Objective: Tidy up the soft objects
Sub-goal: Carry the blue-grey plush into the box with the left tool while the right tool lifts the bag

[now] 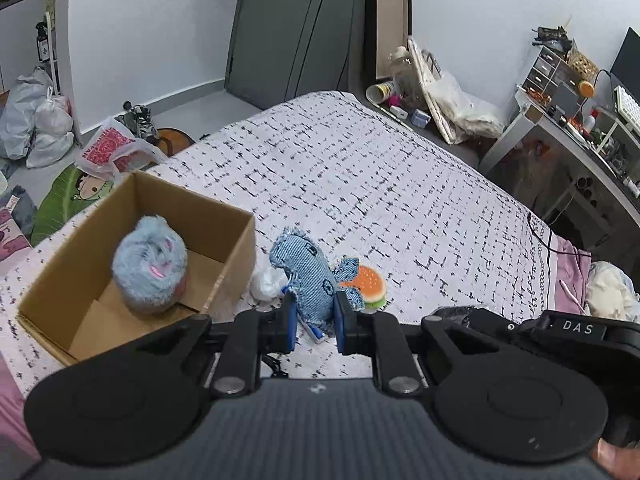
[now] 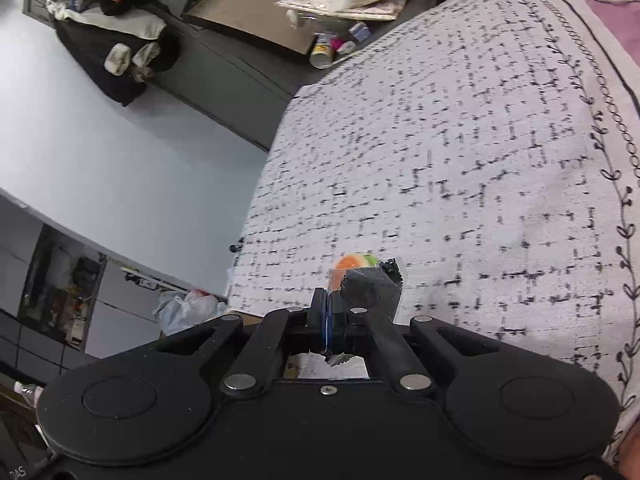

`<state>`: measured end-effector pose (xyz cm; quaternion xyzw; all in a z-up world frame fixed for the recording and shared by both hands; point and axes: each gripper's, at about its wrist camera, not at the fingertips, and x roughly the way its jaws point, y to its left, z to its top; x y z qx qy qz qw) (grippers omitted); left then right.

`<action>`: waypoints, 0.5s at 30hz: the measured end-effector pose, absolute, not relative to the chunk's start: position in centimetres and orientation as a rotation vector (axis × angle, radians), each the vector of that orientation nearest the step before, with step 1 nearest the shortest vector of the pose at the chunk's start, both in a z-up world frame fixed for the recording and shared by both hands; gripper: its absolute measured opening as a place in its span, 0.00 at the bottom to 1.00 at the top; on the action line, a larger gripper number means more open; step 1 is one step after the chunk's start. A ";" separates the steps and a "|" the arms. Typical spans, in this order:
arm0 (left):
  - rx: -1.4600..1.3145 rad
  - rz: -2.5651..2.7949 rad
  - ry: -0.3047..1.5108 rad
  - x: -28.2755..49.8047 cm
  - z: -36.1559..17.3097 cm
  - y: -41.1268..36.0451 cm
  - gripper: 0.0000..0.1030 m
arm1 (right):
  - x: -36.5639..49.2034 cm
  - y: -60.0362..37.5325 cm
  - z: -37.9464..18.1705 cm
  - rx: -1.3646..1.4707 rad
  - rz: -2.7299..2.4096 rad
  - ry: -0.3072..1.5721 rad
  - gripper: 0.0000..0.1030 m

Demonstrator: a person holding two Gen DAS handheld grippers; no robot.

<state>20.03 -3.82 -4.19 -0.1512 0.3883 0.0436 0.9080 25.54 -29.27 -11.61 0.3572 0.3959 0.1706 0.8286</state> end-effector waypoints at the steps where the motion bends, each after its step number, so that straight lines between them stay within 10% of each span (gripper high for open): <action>1: -0.312 0.094 0.798 19.9 -4.0 -3.5 0.17 | 25.6 -29.1 -11.5 0.755 0.375 0.835 0.00; 15: -0.358 0.191 0.767 18.6 -2.7 3.1 0.17 | 25.0 -26.2 -9.5 0.703 0.476 0.782 0.00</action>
